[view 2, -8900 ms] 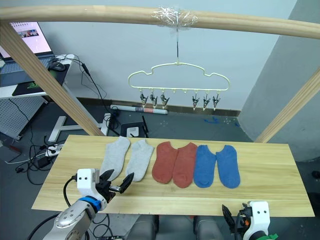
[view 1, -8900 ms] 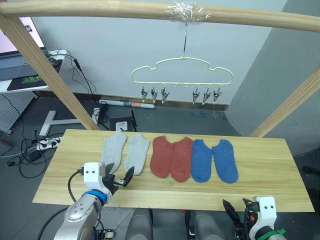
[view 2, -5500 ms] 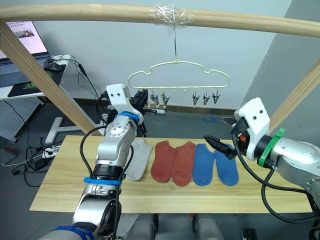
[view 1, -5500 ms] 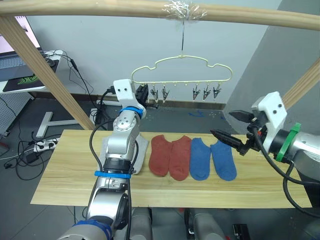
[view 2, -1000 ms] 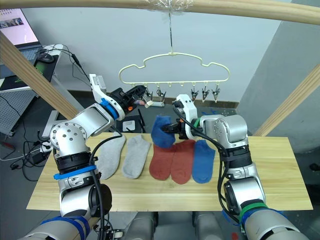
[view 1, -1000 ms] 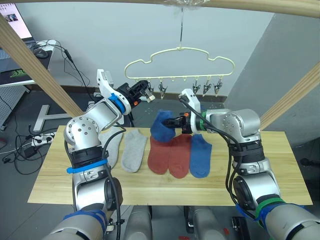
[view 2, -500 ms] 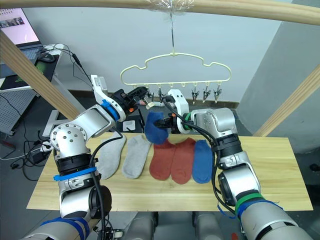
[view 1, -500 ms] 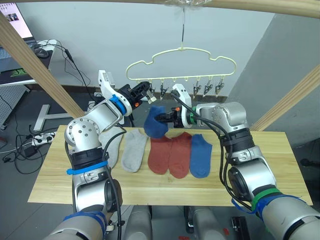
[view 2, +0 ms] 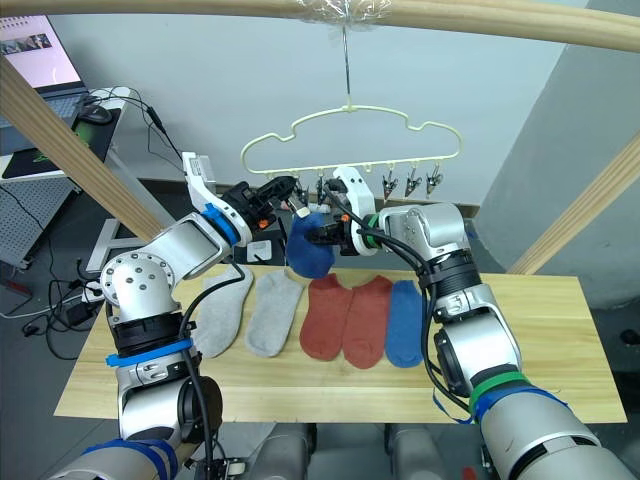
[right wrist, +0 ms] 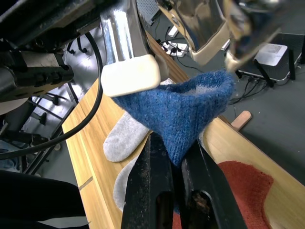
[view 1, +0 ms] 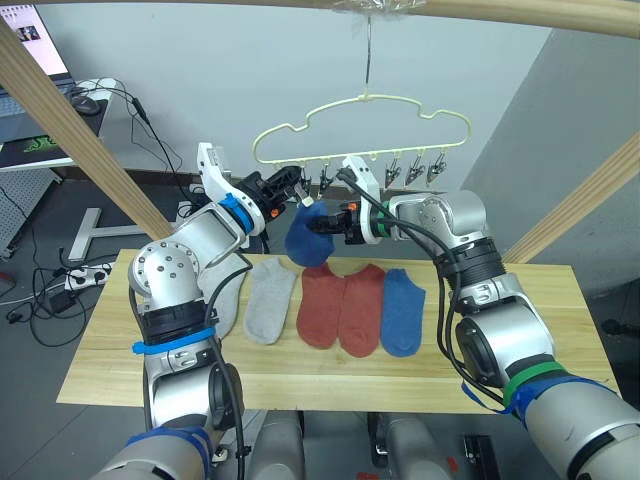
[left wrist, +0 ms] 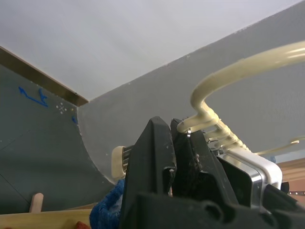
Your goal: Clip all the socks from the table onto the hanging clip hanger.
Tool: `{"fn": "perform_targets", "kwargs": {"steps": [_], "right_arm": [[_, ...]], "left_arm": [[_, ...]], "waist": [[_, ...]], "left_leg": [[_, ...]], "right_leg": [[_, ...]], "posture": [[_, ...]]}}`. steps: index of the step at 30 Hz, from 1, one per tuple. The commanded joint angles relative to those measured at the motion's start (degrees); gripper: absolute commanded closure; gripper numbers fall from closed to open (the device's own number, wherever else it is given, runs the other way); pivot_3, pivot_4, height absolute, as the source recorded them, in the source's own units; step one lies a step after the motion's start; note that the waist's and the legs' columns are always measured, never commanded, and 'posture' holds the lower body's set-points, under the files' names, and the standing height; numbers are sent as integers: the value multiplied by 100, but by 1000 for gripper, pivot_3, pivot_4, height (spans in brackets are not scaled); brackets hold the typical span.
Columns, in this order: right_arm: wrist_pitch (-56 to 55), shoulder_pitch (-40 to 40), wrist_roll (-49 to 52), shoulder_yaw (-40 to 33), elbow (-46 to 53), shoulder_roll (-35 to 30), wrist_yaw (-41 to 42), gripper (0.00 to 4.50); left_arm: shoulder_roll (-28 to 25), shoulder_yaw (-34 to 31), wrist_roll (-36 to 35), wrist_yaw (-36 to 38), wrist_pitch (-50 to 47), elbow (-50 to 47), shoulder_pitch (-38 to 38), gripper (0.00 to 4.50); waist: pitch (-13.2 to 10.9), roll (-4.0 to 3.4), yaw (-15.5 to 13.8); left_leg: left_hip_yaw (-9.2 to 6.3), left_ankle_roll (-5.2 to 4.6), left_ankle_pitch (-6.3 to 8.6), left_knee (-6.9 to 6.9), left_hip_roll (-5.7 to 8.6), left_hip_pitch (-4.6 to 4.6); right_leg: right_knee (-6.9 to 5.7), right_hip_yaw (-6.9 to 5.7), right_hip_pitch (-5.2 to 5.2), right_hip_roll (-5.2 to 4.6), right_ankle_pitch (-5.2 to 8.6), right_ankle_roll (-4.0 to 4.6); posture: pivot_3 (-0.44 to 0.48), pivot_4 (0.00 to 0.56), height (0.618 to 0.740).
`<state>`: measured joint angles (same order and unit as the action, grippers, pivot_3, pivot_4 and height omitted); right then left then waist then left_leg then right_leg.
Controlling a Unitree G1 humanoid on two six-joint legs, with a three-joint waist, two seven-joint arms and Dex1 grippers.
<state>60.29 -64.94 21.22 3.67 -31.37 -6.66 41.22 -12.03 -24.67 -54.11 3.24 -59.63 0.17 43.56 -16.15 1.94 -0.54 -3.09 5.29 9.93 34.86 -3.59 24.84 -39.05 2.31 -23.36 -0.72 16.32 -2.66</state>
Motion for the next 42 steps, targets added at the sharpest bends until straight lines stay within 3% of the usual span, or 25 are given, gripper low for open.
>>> {"fn": "perform_targets", "kwargs": {"steps": [1,3,8,19,20,27,31,32,36,42], "right_arm": [[-158,-256,32,-13,114,-35,117,4419],[-157,-263,40,-16,116,-33,122,4419],[-150,-263,66,-20,131,-38,168,4500],[-47,-95,77,55,332,-43,209,4500],[-45,-74,71,66,355,-45,197,3990],[-49,63,35,125,456,-40,105,1610],[33,180,69,143,633,-52,84,181],[73,248,80,145,772,-77,66,10],[337,734,171,165,1782,-293,-50,10],[936,1847,531,-38,3792,-841,-245,10]], "left_arm": [[-77,116,-22,83,15,-193,-89,4500],[-91,129,-31,94,24,-199,-110,4500],[-104,118,-84,149,28,-137,-82,2897],[-123,-104,-435,92,-5,-52,6,2897],[-143,-106,-457,91,-12,-72,-6,2842],[-292,-63,-578,164,-61,-205,-111,2842],[-534,268,-205,362,123,-501,-280,2842],[-667,424,-30,449,203,-631,-372,2842],[-1063,836,551,758,631,-1125,-833,2842],[-1274,1181,1315,1218,1647,-1950,-1640,2842]], "waist": [[0,0,0],[1,-1,0],[2,-1,-20],[2,0,-88],[2,0,-88],[2,0,-89],[3,0,-85],[3,0,-87],[4,0,-96],[5,1,-131]], "left_leg": [[0,0,0,0,0,0],[0,0,0,0,0,0],[0,1,-1,0,0,0],[0,4,-2,2,1,2],[0,4,-2,2,0,1],[0,5,-3,1,1,2],[-1,5,-3,1,0,1],[-1,6,-3,0,0,1],[0,6,-4,-2,1,2],[-1,5,-3,-2,0,3]], "right_leg": [[0,0,0,0,0,0],[-1,0,-1,0,0,0],[-3,-1,-1,0,0,1],[-3,-2,-1,-1,-1,1],[-3,-2,-1,-1,-1,1],[-3,-2,-1,-1,-1,1],[-4,-2,-2,-1,-1,1],[-4,-2,-2,-1,-1,2],[-2,-1,-3,-2,-1,2],[-2,-2,-3,-3,-1,2]], "posture": [[161,182,740],[160,181,740],[157,181,740],[156,182,740],[156,182,740],[160,185,740],[165,185,740],[169,185,740],[186,185,740],[215,187,740]]}}
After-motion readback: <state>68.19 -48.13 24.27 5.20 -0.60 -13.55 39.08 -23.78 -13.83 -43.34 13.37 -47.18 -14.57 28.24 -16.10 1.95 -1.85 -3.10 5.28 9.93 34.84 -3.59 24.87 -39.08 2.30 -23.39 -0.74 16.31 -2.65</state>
